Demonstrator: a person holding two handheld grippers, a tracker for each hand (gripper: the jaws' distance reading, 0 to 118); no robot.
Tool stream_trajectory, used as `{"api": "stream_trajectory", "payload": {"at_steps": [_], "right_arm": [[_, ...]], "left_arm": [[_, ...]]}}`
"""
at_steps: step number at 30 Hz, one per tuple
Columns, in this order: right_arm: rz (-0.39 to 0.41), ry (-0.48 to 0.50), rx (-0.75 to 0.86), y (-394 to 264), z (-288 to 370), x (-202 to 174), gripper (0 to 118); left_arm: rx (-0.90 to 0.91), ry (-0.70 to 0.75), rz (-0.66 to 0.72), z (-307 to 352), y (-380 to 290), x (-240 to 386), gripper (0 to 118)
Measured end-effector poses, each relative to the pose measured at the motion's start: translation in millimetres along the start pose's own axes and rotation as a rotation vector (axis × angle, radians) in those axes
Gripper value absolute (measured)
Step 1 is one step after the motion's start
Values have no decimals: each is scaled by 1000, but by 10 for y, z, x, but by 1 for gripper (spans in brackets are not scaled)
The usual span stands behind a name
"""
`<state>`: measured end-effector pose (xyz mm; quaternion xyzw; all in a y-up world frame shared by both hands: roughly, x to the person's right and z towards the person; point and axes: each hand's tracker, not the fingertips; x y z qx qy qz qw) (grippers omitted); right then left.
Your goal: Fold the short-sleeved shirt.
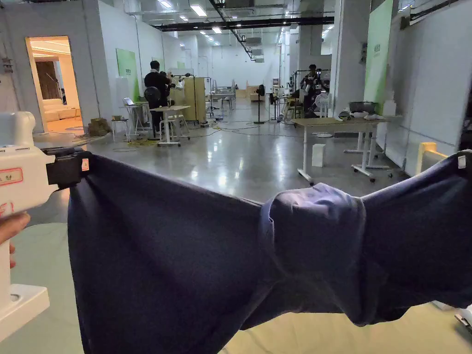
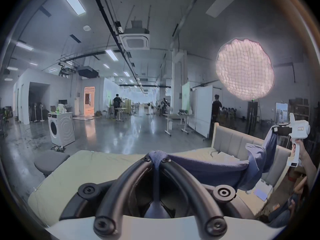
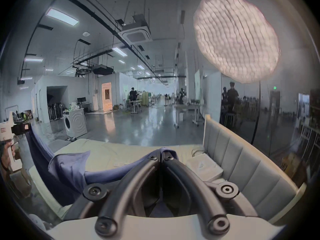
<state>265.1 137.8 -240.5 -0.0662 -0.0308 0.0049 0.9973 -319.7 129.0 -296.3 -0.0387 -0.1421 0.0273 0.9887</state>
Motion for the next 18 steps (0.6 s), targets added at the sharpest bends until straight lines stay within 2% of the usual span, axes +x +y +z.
{"api": "stream_trajectory", "payload": {"at_steps": [4,6,18], "right_arm": [[34,-24,49,504,-26,-56,0],[13,-19,38,700,-67,-46,0],[72,-59,68,1173,-207,-208,0]], "left_arm": [[50,-8,66,13,290,-63,6],[73,7,68,5,388,-60,6],[99,27,70,-64,887,-91,6]]}}
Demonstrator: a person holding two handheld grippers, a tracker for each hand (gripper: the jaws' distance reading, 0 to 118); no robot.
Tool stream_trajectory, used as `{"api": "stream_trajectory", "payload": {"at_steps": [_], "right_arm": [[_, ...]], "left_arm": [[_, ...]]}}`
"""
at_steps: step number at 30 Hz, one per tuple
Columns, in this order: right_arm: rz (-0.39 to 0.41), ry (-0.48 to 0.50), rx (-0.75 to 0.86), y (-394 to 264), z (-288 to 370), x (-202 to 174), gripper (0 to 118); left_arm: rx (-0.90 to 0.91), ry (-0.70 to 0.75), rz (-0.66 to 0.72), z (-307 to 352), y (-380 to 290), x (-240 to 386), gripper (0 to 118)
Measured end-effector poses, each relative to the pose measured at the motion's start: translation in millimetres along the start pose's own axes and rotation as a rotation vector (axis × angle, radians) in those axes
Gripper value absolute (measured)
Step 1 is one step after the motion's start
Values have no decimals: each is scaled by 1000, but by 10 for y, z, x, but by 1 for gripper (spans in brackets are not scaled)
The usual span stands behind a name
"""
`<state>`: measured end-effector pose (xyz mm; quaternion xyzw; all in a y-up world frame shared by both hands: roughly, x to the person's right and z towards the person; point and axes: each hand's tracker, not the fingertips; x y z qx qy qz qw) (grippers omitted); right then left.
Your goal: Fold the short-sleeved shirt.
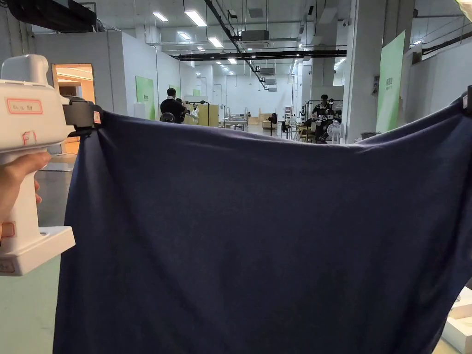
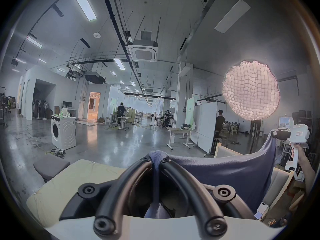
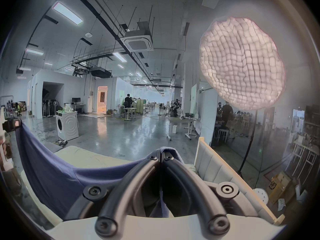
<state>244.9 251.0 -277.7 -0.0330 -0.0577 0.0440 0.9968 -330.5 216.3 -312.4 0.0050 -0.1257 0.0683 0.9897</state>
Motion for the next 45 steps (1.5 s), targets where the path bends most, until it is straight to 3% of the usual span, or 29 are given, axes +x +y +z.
{"api": "stream_trajectory", "payload": {"at_steps": [20,30,38,45], "right_arm": [[31,-40,66,334,-258,-75,0],[128,-102,38,289,-1198,-252,0],[105,-122,28,496,-1729,-304,0],[80,-163,20,566,-1913,-383,0]], "left_arm": [[-2,33,-26,-342,90,46,6],[-69,138,8,-1061,-249,-14,6],[-83,146,6,-1305,-163,-261,6],[-98,188,-30,-1981,-328,-238,6]]}}
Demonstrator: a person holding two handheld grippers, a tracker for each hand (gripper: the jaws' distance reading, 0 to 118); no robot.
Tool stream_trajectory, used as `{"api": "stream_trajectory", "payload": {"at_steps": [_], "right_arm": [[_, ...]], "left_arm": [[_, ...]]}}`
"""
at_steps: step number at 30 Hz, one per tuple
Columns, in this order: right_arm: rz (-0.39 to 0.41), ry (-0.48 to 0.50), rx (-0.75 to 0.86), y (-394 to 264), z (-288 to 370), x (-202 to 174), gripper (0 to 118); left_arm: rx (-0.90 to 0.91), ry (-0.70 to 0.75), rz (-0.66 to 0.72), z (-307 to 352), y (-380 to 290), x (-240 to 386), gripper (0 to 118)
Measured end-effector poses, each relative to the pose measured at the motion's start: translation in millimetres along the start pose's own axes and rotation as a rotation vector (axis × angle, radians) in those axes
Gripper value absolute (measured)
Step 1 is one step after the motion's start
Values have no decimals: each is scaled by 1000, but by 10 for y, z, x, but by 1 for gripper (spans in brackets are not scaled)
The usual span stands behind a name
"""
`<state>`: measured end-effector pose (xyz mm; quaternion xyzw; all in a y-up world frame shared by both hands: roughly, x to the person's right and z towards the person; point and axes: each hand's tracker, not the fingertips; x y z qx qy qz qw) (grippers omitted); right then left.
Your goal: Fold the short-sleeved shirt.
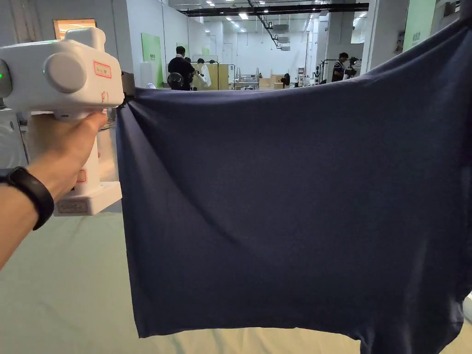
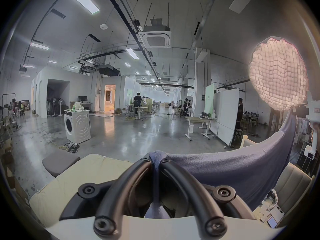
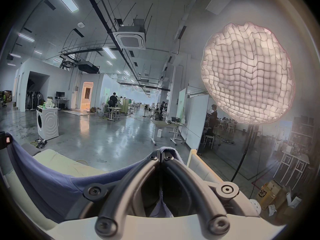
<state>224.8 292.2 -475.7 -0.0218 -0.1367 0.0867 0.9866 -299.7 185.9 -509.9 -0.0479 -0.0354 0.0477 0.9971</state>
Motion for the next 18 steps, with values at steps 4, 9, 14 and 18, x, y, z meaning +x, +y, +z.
{"api": "stream_trajectory", "payload": {"at_steps": [4,9,14,18], "right_arm": [[14,-27,-1,30,-130,-82,0],[30,-36,-10,-28,-232,-221,0],[11,0,-45,-393,-583,-246,0],[11,35,-135,-1020,-735,-364,0]], "left_arm": [[-8,-3,9,-189,21,100,6],[-27,8,-2,-548,-3,76,6],[-56,15,-22,-784,-273,94,6],[-177,1,-10,-962,-934,105,6]]}}
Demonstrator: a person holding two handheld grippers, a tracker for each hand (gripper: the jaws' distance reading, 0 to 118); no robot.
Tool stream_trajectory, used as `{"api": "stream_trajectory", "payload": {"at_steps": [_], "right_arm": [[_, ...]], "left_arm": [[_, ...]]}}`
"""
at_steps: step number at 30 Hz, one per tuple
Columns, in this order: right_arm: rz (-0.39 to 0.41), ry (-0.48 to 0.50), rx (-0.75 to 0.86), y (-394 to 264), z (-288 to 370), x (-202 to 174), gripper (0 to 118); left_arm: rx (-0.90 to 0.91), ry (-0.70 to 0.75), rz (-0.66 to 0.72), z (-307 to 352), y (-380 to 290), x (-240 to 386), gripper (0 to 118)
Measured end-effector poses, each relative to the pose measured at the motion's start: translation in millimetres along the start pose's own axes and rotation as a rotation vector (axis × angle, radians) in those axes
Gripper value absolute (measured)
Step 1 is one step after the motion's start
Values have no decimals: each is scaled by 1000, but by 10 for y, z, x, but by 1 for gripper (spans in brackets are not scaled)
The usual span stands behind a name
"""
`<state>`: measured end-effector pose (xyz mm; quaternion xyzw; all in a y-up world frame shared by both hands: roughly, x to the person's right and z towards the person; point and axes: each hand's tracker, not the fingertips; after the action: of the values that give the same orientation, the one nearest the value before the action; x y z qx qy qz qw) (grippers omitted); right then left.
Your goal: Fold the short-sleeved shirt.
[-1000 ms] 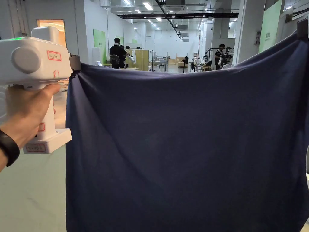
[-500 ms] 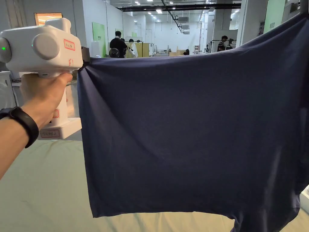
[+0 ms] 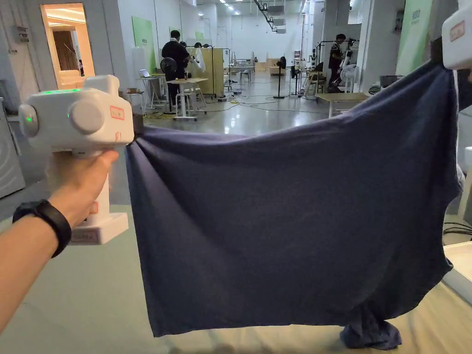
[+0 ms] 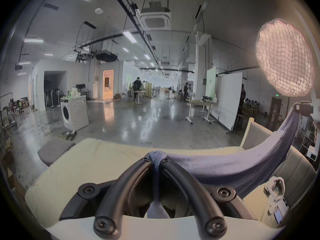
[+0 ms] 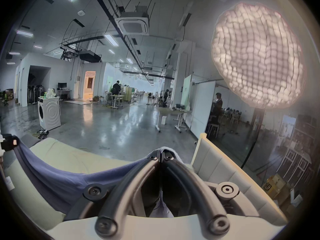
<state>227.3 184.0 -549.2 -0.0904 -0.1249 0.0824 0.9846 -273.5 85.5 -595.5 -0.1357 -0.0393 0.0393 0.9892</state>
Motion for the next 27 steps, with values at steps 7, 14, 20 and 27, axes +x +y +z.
{"api": "stream_trajectory", "payload": {"at_steps": [7,14,20,27], "right_arm": [[-63,128,-90,-1286,70,-45,0],[-164,162,-90,-2551,1252,271,0],[-182,156,-215,-3793,2603,363,0],[-184,149,-480,-4716,3538,488,0]], "left_arm": [[-85,-76,119,-13,-1252,-109,6],[-100,-164,124,954,-2391,-380,6],[-276,-231,105,1888,-3622,-575,6],[-396,-195,12,2748,-4360,-663,6]]}}
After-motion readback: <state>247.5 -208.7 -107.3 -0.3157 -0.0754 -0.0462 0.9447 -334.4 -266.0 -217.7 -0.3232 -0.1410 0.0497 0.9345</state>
